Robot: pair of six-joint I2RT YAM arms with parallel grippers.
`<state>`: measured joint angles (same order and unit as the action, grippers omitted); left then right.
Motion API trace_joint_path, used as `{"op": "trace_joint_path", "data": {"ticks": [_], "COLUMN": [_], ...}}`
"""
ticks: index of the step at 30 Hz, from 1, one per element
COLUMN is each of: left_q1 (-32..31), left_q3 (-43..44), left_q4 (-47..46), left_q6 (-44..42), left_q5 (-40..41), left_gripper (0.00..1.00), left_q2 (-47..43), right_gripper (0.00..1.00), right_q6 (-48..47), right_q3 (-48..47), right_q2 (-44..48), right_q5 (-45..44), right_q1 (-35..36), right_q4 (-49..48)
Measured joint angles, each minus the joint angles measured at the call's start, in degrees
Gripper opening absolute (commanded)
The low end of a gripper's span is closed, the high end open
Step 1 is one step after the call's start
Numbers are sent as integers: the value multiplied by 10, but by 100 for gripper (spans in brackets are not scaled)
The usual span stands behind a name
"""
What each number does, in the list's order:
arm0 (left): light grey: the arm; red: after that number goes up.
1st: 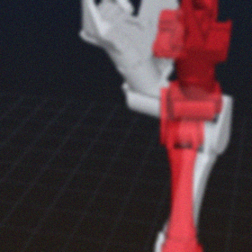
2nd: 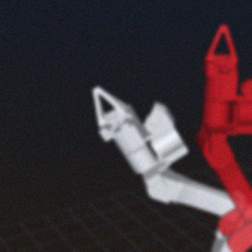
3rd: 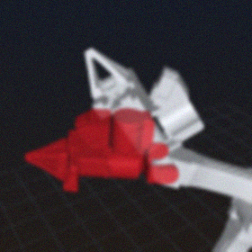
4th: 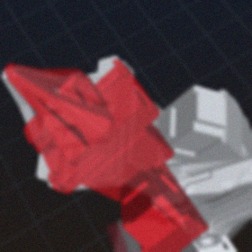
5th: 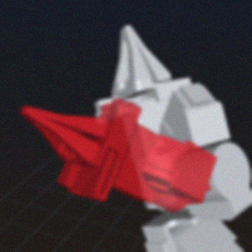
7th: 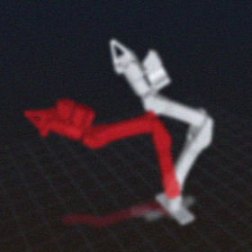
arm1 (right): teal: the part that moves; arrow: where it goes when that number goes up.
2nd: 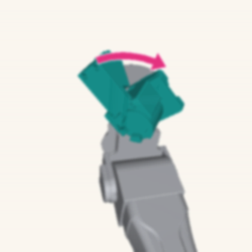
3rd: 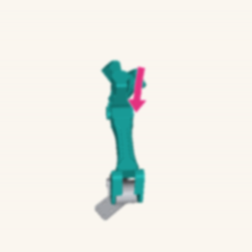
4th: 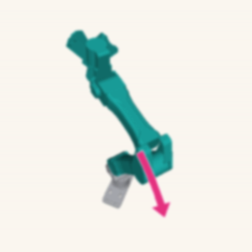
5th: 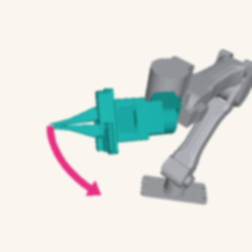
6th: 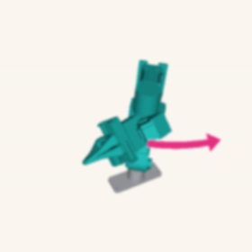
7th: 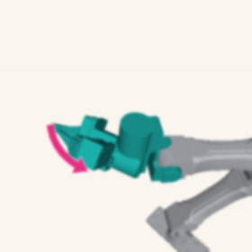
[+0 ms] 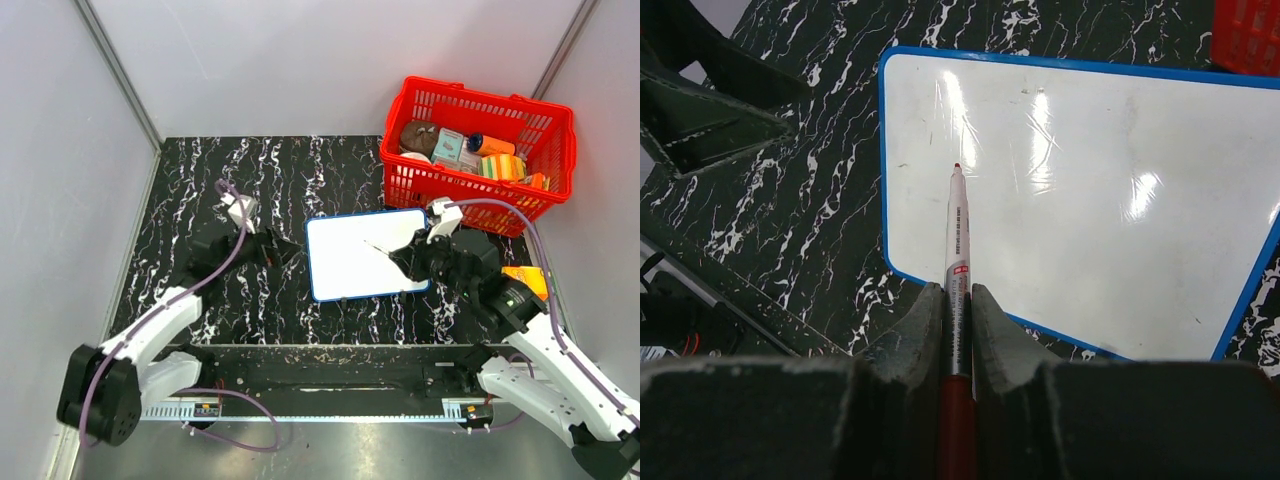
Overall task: Write a sentence on the whiteboard
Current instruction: Adjust the whiteboard on the whiteboard stand, then hold the whiteboard on the whiteboard stand.
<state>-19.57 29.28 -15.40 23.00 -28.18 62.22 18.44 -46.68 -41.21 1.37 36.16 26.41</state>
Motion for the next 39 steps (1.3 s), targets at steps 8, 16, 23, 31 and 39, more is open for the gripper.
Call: {"op": "trace_joint_path", "data": {"ticks": [8, 16, 23, 31, 39], "left_q1": [0, 0, 0, 0, 0], "left_q3": [-56, -92, -92, -91, -127], "left_q4": [21, 42, 65, 66, -33], "left_q6": [30, 46, 26, 5, -12], "left_q5": [79, 138, 132, 114, 93], "left_gripper": [99, 99, 99, 99, 99], "left_q2": [-144, -224, -231, -204, -139], "right_gripper": [0, 0, 0, 0, 0], "right_q6": [-4, -5, -1, -2, -2], "right_q3": [10, 41, 50, 49, 40], "right_q2": [-8, 15, 46, 24, -7], "right_q5": [23, 28, 28, 39, 43], "right_q1": [0, 0, 0, 0, 0], "right_q4": [-38, -76, -99, -102, -101]}}
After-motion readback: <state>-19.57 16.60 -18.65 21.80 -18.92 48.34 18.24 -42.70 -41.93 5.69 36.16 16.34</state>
